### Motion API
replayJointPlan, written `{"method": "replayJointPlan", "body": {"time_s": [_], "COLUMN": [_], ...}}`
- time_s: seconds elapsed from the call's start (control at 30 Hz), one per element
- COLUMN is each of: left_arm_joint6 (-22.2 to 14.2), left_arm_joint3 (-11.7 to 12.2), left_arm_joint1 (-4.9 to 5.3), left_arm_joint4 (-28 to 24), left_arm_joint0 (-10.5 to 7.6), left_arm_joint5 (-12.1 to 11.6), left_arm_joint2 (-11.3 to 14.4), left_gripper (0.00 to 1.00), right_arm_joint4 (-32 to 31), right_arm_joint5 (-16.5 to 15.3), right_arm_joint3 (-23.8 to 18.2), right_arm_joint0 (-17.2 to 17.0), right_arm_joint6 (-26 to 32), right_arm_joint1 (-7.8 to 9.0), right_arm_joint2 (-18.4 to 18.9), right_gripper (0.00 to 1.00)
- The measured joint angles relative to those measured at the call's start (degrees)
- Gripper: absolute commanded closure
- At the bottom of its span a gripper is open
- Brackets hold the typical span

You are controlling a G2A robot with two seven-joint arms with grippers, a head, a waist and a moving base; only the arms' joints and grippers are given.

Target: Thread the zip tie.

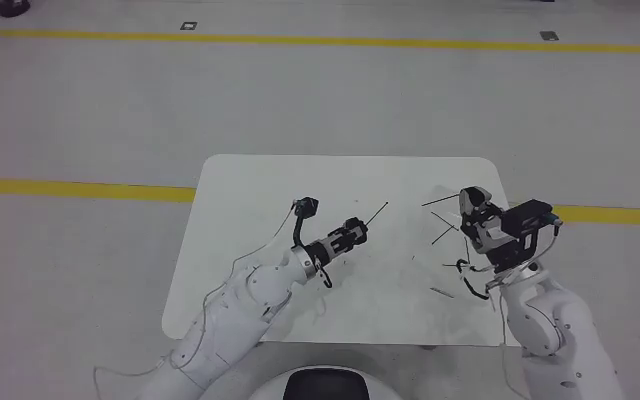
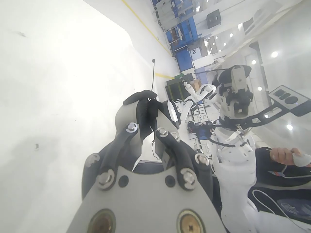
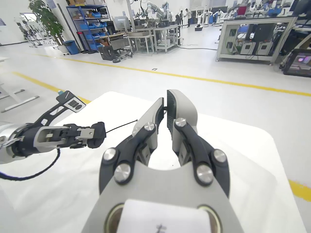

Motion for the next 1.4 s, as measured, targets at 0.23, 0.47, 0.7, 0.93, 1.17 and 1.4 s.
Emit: {"method": "replayJointPlan", "body": {"time_s": [0.23,0.47,0.7,0.93,1.17,1.4], "left_arm_joint6": [0.64,-0.49,-0.46,-0.46,-0.46,-0.46], "left_arm_joint3": [-0.51,-0.46,-0.46,-0.45,-0.45,-0.45], "left_arm_joint1": [0.09,0.32,0.32,0.32,0.32,0.32], "left_arm_joint4": [0.76,0.75,0.75,0.75,0.75,0.75], "left_arm_joint0": [0.63,1.06,1.04,1.04,1.04,1.04], "left_arm_joint5": [2.4,1.73,1.75,1.75,1.75,1.75], "left_arm_joint2": [0.61,0.66,0.66,0.66,0.66,0.66], "left_gripper": [1.0,1.0,1.0,1.0,1.0,1.0], "right_arm_joint4": [-2.32,-4.69,-5.04,-5.04,-5.04,-5.04], "right_arm_joint5": [0.0,0.0,0.0,0.0,0.0,0.0], "right_arm_joint3": [2.53,6.58,7.31,7.31,7.31,7.31], "right_arm_joint0": [3.24,7.82,8.73,8.73,8.74,8.74], "right_arm_joint6": [-3.69,-2.39,-1.7,-1.7,-1.7,-1.7], "right_arm_joint1": [2.72,4.75,5.0,4.99,4.99,4.99], "right_arm_joint2": [-4.96,-9.29,-10.61,-10.61,-10.61,-10.61], "right_gripper": [1.0,1.0,1.0,1.0,1.0,1.0]}}
